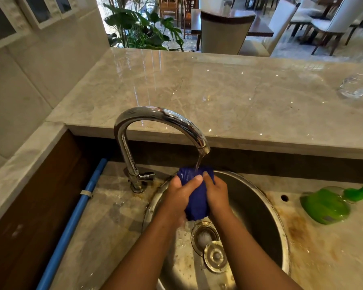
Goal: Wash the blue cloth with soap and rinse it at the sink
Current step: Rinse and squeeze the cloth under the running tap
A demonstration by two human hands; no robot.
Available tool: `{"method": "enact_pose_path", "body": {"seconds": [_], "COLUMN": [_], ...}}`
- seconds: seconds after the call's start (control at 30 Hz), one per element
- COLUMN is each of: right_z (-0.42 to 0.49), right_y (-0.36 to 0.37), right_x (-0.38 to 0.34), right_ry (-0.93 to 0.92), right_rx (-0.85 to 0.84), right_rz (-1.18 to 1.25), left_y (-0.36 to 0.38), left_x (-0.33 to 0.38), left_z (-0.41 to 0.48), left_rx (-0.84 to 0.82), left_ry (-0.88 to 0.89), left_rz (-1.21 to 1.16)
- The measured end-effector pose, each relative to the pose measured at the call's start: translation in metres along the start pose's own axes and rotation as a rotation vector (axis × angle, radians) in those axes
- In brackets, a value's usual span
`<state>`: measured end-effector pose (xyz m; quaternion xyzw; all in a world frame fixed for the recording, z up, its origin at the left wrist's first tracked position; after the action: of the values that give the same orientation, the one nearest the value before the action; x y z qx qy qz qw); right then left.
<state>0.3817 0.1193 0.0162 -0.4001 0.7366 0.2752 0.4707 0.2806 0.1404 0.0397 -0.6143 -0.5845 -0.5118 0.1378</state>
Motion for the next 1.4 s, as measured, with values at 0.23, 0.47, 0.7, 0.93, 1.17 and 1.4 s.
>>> {"method": "enact_pose_path", "body": {"seconds": [0.23, 0.47, 0.7, 0.93, 1.17, 1.4], "right_z": [-0.012, -0.013, -0.021, -0.028, -0.018, -0.035], "right_y": [-0.004, -0.009, -0.001, 0.003, 0.001, 0.024], "right_x": [-0.012, -0.024, 0.006, 0.013, -0.015, -0.007], "right_ry": [-0.034, -0.077, 0.152, 0.363, -0.005, -0.237], "right_rx": [0.004, -0.029, -0.146, -0.220, -0.146, -0.076], "right_rz": [0.142, 0.211, 0.459, 0.949, 0.591, 0.205], "left_y": [-0.032, -0.015, 0.004, 0.008, -0.008, 0.010], "left_x": [0.015, -0.002, 0.005, -0.002, 0.002, -0.002], "left_z": [0.009, 0.008, 0.007, 0.000, 0.001, 0.004], "left_rx": [0.241, 0.115, 0.083, -0.030, 0.161, 0.191], "left_ry": [0.056, -0.137, -0.024, 0.068, 0.129, 0.233], "left_rz": [0.556, -0.194, -0.194, -0.002, 0.017, 0.146]}}
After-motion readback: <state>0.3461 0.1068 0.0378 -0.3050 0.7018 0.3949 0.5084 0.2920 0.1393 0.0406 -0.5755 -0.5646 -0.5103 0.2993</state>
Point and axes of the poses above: each hand's wrist, its own z-axis towards the middle knuckle, its own y-axis out of the palm, x = y × z, the point moved 2 cm from there along z, towards the middle knuckle, and after that the axes turned 7 degrees about -x, right-handed, at the moved point
